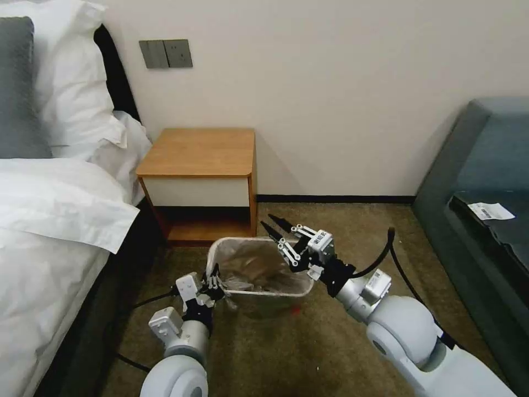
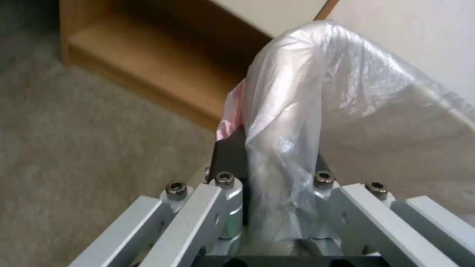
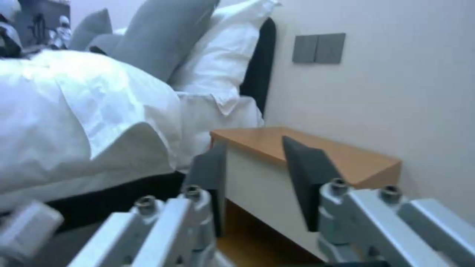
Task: Pick up the garbage bag from the table and place it over the trash can.
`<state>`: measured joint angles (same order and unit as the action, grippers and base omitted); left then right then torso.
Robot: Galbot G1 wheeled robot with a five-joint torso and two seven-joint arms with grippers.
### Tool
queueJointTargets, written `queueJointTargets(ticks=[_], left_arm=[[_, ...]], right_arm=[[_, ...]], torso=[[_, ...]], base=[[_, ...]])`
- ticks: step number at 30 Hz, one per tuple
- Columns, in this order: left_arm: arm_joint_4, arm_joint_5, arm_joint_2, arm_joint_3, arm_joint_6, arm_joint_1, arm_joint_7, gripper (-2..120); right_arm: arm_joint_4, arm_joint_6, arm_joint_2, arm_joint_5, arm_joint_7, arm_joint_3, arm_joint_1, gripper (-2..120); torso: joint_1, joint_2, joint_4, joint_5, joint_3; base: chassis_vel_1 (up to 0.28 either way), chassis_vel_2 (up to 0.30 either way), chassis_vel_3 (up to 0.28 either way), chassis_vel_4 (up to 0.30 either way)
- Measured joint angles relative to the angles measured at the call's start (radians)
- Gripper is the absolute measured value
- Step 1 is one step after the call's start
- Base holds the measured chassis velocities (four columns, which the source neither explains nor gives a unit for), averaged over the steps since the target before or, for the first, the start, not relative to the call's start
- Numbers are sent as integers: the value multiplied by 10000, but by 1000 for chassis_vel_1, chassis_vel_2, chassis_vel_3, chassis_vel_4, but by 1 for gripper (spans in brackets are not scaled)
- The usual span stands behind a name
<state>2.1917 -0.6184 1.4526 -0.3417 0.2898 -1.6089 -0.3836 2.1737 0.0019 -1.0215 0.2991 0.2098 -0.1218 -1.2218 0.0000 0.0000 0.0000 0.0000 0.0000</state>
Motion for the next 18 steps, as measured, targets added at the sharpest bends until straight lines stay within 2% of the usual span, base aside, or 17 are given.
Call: queueJointTargets(ticks=[2, 3, 6, 7, 9, 10, 13, 14, 17, 18], left_arm=[[-398, 16, -90, -42, 57, 94, 122, 11], [-398, 16, -90, -42, 57, 94, 122, 11], [-1082, 198, -245, -39, 59, 280, 371, 11], [-1082, 198, -245, -39, 59, 280, 371, 11], [-1417, 274, -308, -29, 55, 403, 514, 11], [-1417, 274, -308, -29, 55, 403, 514, 11], [-1889, 307, -342, 51, 1, 535, 651, 11], [-1889, 307, -342, 51, 1, 535, 651, 11], [-2150, 259, -278, 76, -35, 615, 666, 11], [-2150, 259, -278, 76, -35, 615, 666, 11]], right_arm=[[-187, 93, -270, -56, 177, 87, 149, 45], [-187, 93, -270, -56, 177, 87, 149, 45], [-372, 270, -563, -148, 340, 195, 156, 60], [-372, 270, -563, -148, 340, 195, 156, 60], [-433, 453, -670, -214, 390, 195, 5, 70], [-433, 453, -670, -214, 390, 195, 5, 70], [-458, 685, -838, -361, 502, 95, -322, 85], [-458, 685, -838, -361, 502, 95, -322, 85], [-452, 767, -985, -454, 583, 71, -441, 98], [-452, 767, -985, -454, 583, 71, -441, 98]], torso=[[0, 0, 1, 0, 0], [0, 0, 1, 0, 0], [0, 0, 3, 0, 0], [0, 0, 3, 0, 0], [1, 0, 2, 0, 0], [1, 0, 2, 0, 0], [1, 0, 0, -1, 0], [1, 0, 0, -1, 0], [0, 0, 0, 0, 0], [0, 0, 0, 0, 0]], base=[[0, 0, 0, 0], [0, 0, 0, 0], [0, 0, 0, 0], [0, 0, 0, 0], [0, 0, 0, 0], [0, 0, 0, 0], [0, 0, 0, 0], [0, 0, 0, 0], [0, 0, 0, 0], [0, 0, 0, 0]])
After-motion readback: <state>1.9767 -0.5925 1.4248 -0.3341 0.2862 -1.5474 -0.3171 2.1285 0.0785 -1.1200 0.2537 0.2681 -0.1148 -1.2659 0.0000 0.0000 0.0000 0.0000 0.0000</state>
